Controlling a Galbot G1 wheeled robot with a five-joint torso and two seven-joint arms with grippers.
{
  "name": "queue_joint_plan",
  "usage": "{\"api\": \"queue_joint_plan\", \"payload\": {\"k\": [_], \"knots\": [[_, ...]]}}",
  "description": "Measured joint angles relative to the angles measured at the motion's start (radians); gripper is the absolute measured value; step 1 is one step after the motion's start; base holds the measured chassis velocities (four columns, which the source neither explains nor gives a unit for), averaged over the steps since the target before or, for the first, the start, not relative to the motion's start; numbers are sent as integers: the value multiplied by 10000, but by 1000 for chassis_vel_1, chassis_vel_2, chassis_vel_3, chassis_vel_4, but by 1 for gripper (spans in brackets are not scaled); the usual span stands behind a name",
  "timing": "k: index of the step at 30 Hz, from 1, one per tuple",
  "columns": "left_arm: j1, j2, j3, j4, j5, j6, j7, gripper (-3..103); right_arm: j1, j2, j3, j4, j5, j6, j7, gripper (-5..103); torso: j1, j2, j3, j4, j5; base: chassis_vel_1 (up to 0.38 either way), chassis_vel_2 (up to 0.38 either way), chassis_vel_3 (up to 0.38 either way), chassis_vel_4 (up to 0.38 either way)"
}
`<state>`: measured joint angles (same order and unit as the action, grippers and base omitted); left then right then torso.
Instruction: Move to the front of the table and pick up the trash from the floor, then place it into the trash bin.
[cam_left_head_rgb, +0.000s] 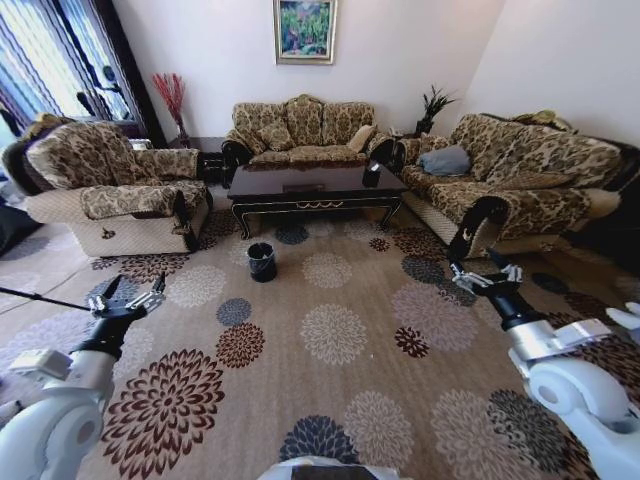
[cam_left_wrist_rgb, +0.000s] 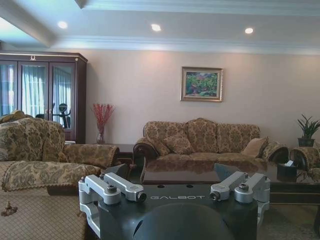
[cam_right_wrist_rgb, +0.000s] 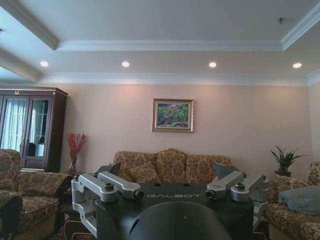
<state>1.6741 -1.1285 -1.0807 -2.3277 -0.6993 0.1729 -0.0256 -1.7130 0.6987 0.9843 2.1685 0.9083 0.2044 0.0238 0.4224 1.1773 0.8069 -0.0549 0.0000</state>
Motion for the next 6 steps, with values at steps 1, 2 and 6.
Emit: {"api": "queue_joint_plan", "payload": {"k": [1, 2, 6], "knots": [[27, 12, -33, 1, 3, 3, -6, 100, 27, -11, -10, 47, -2, -53, -6, 100, -2, -4, -3, 0, 0, 0, 0, 0, 0], [27, 12, -33, 1, 3, 3, -6, 100, 27, -11, -10, 47, -2, -53, -6, 100, -2, -4, -3, 0, 0, 0, 0, 0, 0], [79, 36, -105, 19, -28, 4, -8, 100, 241, -95, -250, 201, -54, -215, -104, 100, -13, -31, -17, 1, 0, 0, 0, 0, 0]]}}
